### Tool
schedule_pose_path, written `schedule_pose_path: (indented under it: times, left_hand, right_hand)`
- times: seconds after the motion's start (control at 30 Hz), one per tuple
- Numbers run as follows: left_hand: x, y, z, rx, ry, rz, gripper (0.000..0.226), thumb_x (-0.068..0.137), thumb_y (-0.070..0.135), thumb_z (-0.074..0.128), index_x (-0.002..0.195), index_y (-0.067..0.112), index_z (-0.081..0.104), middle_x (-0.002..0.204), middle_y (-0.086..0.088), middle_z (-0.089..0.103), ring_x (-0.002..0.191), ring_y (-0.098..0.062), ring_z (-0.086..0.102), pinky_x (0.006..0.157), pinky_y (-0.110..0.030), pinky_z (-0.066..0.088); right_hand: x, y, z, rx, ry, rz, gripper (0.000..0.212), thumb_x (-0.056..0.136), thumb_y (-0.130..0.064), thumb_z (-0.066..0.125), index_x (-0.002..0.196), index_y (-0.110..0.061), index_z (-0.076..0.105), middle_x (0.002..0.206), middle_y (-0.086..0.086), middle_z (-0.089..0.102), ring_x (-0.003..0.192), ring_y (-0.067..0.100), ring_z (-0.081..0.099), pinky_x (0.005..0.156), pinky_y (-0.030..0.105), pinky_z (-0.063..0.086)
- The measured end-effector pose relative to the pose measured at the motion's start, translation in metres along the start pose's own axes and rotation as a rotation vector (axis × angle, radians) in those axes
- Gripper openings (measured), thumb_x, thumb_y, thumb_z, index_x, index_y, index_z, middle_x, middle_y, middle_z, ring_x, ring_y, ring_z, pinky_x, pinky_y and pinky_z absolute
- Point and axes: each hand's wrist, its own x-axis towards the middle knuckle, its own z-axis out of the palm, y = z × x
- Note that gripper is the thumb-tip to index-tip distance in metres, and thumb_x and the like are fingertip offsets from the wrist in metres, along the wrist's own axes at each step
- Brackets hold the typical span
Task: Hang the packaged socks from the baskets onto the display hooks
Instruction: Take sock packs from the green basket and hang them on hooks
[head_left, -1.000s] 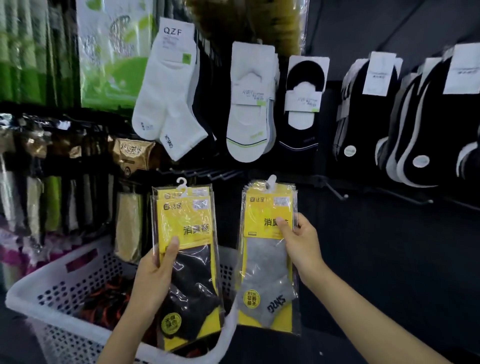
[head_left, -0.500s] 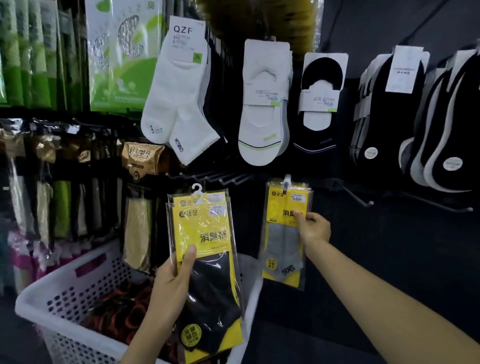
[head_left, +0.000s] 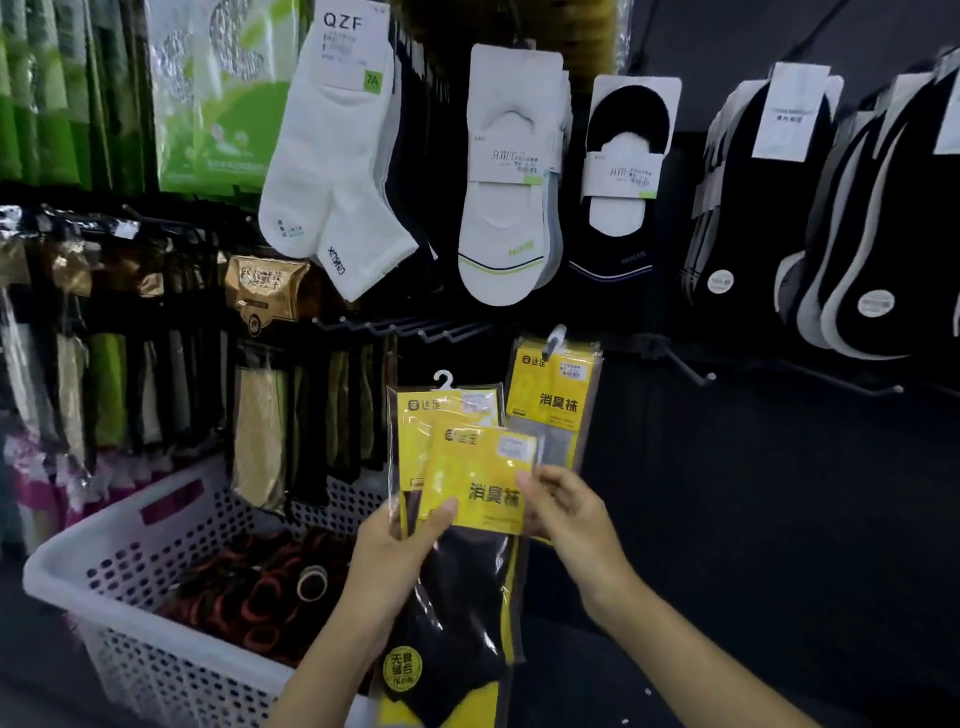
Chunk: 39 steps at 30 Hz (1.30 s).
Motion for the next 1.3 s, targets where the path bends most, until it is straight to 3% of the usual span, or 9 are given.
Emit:
schedule_pose_path:
  times: [0.17, 0.33, 0.47, 0.57, 0.73, 0.9, 1.0, 1.13, 1.3]
  left_hand:
    - [-0.003, -0.004, 0.014, 0.02, -0.003, 0.061, 0.046, 0.055, 0.034, 0.082, 0.096, 0.018, 0.069, 0.087, 0.004, 0.076, 0.079, -0.012, 0.073, 0.058, -0.016, 0.054]
    - [0.001, -0.003, 0.009, 0.05, 0.035, 0.12, 0.018, 0.082, 0.041, 0.061, 0.084, 0.026, 0.071, 0.075, 0.004, 0.069, 0.066, -0.007, 0.064, 0.054, -0.005, 0.045]
    - [0.004, 0.002, -0.005, 0.131, 0.084, 0.188, 0.022, 0.091, 0.034, 0.053, 0.088, 0.019, 0.069, 0.075, -0.005, 0.072, 0.068, -0.011, 0.067, 0.056, -0.015, 0.05]
    - [0.008, 0.004, -0.016, 0.129, 0.16, 0.195, 0.036, 0.089, 0.037, 0.055, 0.081, 0.003, 0.062, 0.058, 0.001, 0.06, 0.051, -0.008, 0.055, 0.048, -0.012, 0.043]
    - [0.012, 0.007, -0.034, 0.077, 0.212, 0.178, 0.055, 0.088, 0.045, 0.054, 0.09, -0.01, 0.055, 0.081, -0.031, 0.057, 0.071, -0.025, 0.048, 0.067, -0.035, 0.039]
    - [0.013, 0.008, -0.036, 0.083, 0.22, 0.167, 0.063, 0.08, 0.053, 0.054, 0.086, -0.009, 0.054, 0.083, -0.021, 0.059, 0.073, -0.025, 0.048, 0.065, -0.029, 0.04]
    - [0.015, 0.007, -0.033, 0.095, 0.226, 0.168, 0.06, 0.087, 0.046, 0.055, 0.087, -0.014, 0.053, 0.084, -0.037, 0.055, 0.073, -0.027, 0.05, 0.053, -0.018, 0.048]
    - [0.015, 0.006, -0.027, 0.079, 0.173, 0.155, 0.065, 0.078, 0.056, 0.055, 0.088, -0.008, 0.057, 0.079, -0.028, 0.058, 0.073, -0.025, 0.052, 0.07, -0.035, 0.043]
    - [0.014, 0.002, -0.018, 0.064, 0.132, 0.158, 0.034, 0.088, 0.04, 0.056, 0.082, 0.007, 0.064, 0.075, -0.019, 0.063, 0.065, -0.015, 0.057, 0.061, -0.022, 0.048]
  right_hand:
    - [-0.009, 0.003, -0.008, 0.079, 0.063, 0.006, 0.015, 0.083, -0.017, 0.068, 0.097, -0.023, 0.069, 0.092, -0.008, 0.075, 0.088, 0.004, 0.07, 0.068, 0.015, 0.055]
    - [-0.006, -0.01, -0.027, 0.103, 0.148, -0.041, 0.016, 0.093, -0.015, 0.056, 0.104, -0.022, 0.065, 0.094, -0.01, 0.075, 0.087, 0.005, 0.071, 0.068, 0.016, 0.055]
    - [0.007, -0.03, -0.036, 0.072, 0.198, -0.143, 0.014, 0.094, -0.015, 0.055, 0.101, -0.024, 0.064, 0.094, -0.006, 0.074, 0.084, 0.004, 0.071, 0.061, 0.013, 0.053]
    - [0.02, -0.043, -0.035, 0.045, 0.207, -0.21, 0.015, 0.094, -0.016, 0.055, 0.098, -0.027, 0.064, 0.095, -0.009, 0.073, 0.086, 0.002, 0.07, 0.065, 0.013, 0.054]
    - [0.045, -0.05, -0.026, -0.033, 0.161, -0.25, 0.017, 0.095, -0.014, 0.054, 0.096, -0.029, 0.063, 0.094, -0.012, 0.071, 0.084, 0.0, 0.069, 0.064, 0.013, 0.053]
    - [0.071, -0.037, -0.02, -0.02, 0.239, -0.174, 0.013, 0.095, -0.015, 0.054, 0.097, -0.025, 0.062, 0.095, -0.007, 0.07, 0.086, 0.006, 0.068, 0.065, 0.016, 0.054]
    - [0.087, -0.027, -0.021, -0.001, 0.332, -0.104, 0.009, 0.093, -0.019, 0.059, 0.099, -0.017, 0.065, 0.093, -0.001, 0.071, 0.085, 0.012, 0.069, 0.07, 0.024, 0.056]
    - [0.104, -0.01, -0.03, -0.069, 0.523, 0.023, 0.025, 0.083, -0.032, 0.071, 0.096, -0.011, 0.064, 0.086, -0.004, 0.063, 0.081, 0.009, 0.059, 0.075, 0.025, 0.046]
    - [0.093, 0.01, -0.048, -0.099, 0.704, 0.15, 0.02, 0.083, -0.016, 0.071, 0.1, -0.008, 0.063, 0.103, 0.01, 0.066, 0.087, 0.019, 0.059, 0.079, 0.032, 0.05]
